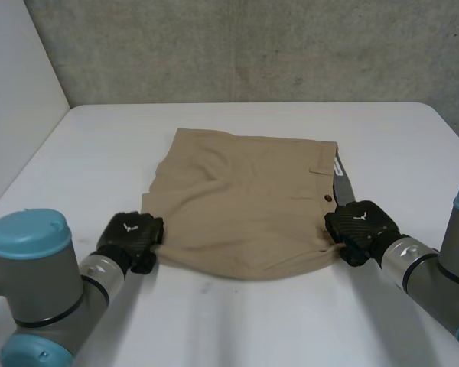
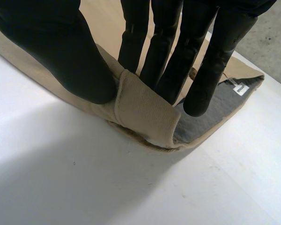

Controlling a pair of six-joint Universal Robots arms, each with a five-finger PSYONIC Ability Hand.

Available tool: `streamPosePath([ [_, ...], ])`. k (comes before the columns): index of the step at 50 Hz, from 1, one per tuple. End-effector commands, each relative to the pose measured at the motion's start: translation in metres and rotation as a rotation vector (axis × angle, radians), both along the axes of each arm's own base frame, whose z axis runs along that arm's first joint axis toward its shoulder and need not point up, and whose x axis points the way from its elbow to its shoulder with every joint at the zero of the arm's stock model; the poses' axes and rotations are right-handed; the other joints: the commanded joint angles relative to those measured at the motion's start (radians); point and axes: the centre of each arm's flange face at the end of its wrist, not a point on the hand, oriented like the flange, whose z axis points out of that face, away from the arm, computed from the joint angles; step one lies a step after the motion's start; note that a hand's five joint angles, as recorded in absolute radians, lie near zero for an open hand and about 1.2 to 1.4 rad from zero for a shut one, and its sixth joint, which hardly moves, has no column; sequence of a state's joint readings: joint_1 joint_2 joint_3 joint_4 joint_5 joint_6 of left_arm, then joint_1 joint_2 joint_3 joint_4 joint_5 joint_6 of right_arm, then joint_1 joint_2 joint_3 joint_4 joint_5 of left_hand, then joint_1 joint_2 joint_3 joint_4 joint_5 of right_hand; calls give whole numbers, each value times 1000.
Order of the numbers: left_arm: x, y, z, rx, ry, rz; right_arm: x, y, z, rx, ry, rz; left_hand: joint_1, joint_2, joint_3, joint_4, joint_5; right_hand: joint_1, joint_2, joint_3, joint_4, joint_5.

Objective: Fold the shorts.

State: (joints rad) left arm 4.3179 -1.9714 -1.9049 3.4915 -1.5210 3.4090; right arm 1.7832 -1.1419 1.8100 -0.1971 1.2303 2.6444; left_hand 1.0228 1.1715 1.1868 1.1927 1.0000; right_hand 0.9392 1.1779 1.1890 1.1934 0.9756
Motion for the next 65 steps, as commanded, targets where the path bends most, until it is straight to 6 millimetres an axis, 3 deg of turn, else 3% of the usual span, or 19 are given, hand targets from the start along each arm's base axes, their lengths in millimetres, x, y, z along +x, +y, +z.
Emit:
streamPosePath([
  [1,3,8,30,-66,39,3,0,1,5,-5,0,-1,373,225,209,204,222,457,218,207,203,246],
  [4,8,20,43,-55,24,-2,1,3,6,2,2,5,373,225,209,204,222,457,218,207,203,246],
  [11,26,60,73,83,-54,-11,-7,30,38,57,118,62,373,225,209,204,222,457,218,207,203,246],
  [20,47,123,99,252,-212,-160,-27,108,67,296,428,329,373,225,209,204,222,457,218,207,203,246],
  [24,47,129,103,292,-209,-238,-33,101,73,273,444,325,373,225,209,204,222,457,218,207,203,246],
  [28,46,102,107,183,-186,-207,-35,81,77,202,418,263,373,225,209,204,222,457,218,207,203,246],
  [31,38,64,103,91,-170,-182,-32,63,73,180,370,211,373,225,209,204,222,457,218,207,203,246],
  [32,36,54,103,61,-165,-173,-29,47,69,169,329,165,373,225,209,204,222,457,218,207,203,246],
  [33,30,36,102,15,-159,-166,-28,38,69,159,309,135,373,225,209,204,222,457,218,207,203,246],
  [35,23,21,104,-24,-149,-162,-26,18,68,132,255,71,373,225,209,204,222,457,218,207,203,246],
  [41,-21,-23,105,-133,-95,-166,-17,-1,74,66,205,17,373,225,209,204,222,457,218,207,203,246],
  [48,-50,-77,105,-280,-56,-110,0,-38,75,-129,163,-52,373,225,209,204,222,457,218,207,203,246],
  [52,-76,-115,92,-383,-26,-94,6,-62,70,-215,143,-99,373,225,209,204,222,457,218,207,203,246],
  [56,-88,-144,75,-446,-16,-44,20,-79,62,-295,121,-102,373,225,209,204,222,457,218,207,203,246],
  [62,-101,-174,49,-485,-6,-9,28,-113,45,-423,112,-155,373,225,209,204,222,457,218,207,203,246],
  [65,-105,-181,31,-491,-10,-16,34,-131,27,-475,109,-159,373,225,209,204,222,457,218,207,203,246],
])
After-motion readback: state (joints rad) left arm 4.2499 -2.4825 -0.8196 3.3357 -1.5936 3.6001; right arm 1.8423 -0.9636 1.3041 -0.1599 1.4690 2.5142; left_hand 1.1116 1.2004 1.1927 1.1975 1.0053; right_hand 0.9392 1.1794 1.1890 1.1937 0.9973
